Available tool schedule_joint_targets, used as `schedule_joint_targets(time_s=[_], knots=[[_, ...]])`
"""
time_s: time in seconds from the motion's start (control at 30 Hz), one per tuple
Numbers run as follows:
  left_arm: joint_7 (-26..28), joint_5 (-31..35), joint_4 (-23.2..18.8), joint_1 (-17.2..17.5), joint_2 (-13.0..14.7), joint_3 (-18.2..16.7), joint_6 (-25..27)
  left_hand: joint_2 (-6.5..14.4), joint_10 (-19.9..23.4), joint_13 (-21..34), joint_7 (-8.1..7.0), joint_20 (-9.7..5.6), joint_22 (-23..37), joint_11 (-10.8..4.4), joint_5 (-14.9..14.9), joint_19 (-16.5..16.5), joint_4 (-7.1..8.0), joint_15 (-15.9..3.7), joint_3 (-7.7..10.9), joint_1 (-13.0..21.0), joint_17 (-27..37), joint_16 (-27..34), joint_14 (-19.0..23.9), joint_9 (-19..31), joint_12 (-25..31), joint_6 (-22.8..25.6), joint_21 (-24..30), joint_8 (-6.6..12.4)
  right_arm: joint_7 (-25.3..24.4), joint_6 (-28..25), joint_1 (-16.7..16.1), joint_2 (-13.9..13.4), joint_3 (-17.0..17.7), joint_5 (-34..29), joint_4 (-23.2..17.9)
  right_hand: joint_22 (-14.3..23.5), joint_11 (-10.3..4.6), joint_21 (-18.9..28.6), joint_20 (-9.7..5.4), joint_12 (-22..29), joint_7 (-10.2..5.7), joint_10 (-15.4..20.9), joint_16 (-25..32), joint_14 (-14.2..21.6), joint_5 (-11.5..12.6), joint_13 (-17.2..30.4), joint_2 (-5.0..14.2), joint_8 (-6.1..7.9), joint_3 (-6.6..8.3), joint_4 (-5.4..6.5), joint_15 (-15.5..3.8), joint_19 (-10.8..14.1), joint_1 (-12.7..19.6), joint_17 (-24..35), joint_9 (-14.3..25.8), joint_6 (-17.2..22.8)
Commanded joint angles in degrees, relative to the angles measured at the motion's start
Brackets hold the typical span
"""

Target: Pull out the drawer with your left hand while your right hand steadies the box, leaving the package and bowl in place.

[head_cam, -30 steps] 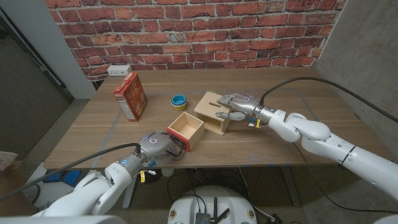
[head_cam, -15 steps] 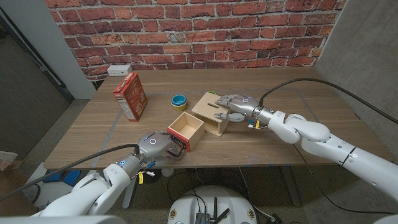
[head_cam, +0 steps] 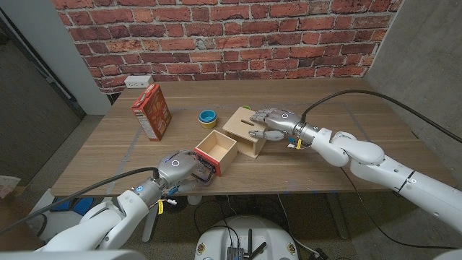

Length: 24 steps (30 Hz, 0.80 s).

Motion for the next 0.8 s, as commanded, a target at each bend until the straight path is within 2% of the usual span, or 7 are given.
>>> schedule_joint_targets(time_s=[0.03, 0.2, 0.4, 0.8], knots=[[0.69, -0.59, 0.36, 1.77, -3.12, -4.44, -4.07, 0.48, 0.05, 0.08, 0.27, -9.18, 0.14, 0.08, -0.18, 0.45, 0.55, -6.23, 0.4, -1.35, 0.21, 0.14, 0.01, -0.03, 0.13, 0.0, -0.2, -0.12, 0.0, -0.66, -0.57, -0.29, 1.08, 0.89, -1.29, 0.13, -0.24, 0.26, -3.26, 0.37, -0.21, 0.09, 0.1, -0.02, 0.38, 0.17, 2.0, -0.15, 0.52, 0.14, -2.31, 0.67, -0.3, 0.12, 0.17, 0.08], [-0.02, 0.06, 0.09, 2.44, -5.02, -6.23, -5.28, 1.27, 0.34, 0.08, 0.51, -9.16, 0.14, 0.06, -0.26, 0.58, 0.76, -6.28, 0.86, -2.72, 0.17, 0.09, -0.03, -0.17, 0.25, 0.43, -0.19, -0.03, -0.01, -0.83, -0.78, -0.25, 1.45, 1.28, -1.7, 0.13, -0.24, 0.27, -3.26, 0.38, -0.24, 0.12, 0.09, -0.05, 0.38, 0.17, 1.98, -0.14, 0.51, 0.14, -2.32, 0.73, -0.31, 0.12, 0.17, 0.13], [-0.96, 0.12, -1.06, 5.88, -8.24, -11.25, -7.94, 1.68, 0.59, 0.07, 0.75, -9.04, 0.15, 0.07, -0.29, 0.95, 0.75, -6.29, 1.19, -3.49, 0.18, 0.15, 0.14, -0.24, 0.31, 1.03, -0.08, 0.12, 0.57, -1.17, -0.96, -0.13, 1.93, 2.31, -2.2, 0.13, -0.19, 0.3, -3.19, 0.36, -0.22, 0.06, 0.1, -0.04, 0.37, 0.17, 1.99, -0.13, 0.52, 0.15, -2.32, 0.85, -0.33, 0.14, 0.17, 0.15], [-0.91, -0.61, -1.44, 6.39, -15.64, -14.32, -13.61, 3.16, 1.14, 0.06, 0.9, -9.01, 0.15, 0.07, -0.23, 1.49, 0.35, -6.41, 2.43, -4.08, 0.26, 0.37, 0.93, -0.29, 0.41, 1.84, 0.0, 0.22, 1.08, -1.8, -0.88, 0.19, 2.61, 3.75, -2.17, 0.13, -0.26, 0.29, -3.04, 0.32, -0.29, -0.08, 0.03, -0.23, 0.37, 0.17, 1.99, -0.18, 0.53, 0.15, -2.31, 0.93, -0.34, 0.15, 0.17, 0.02]])
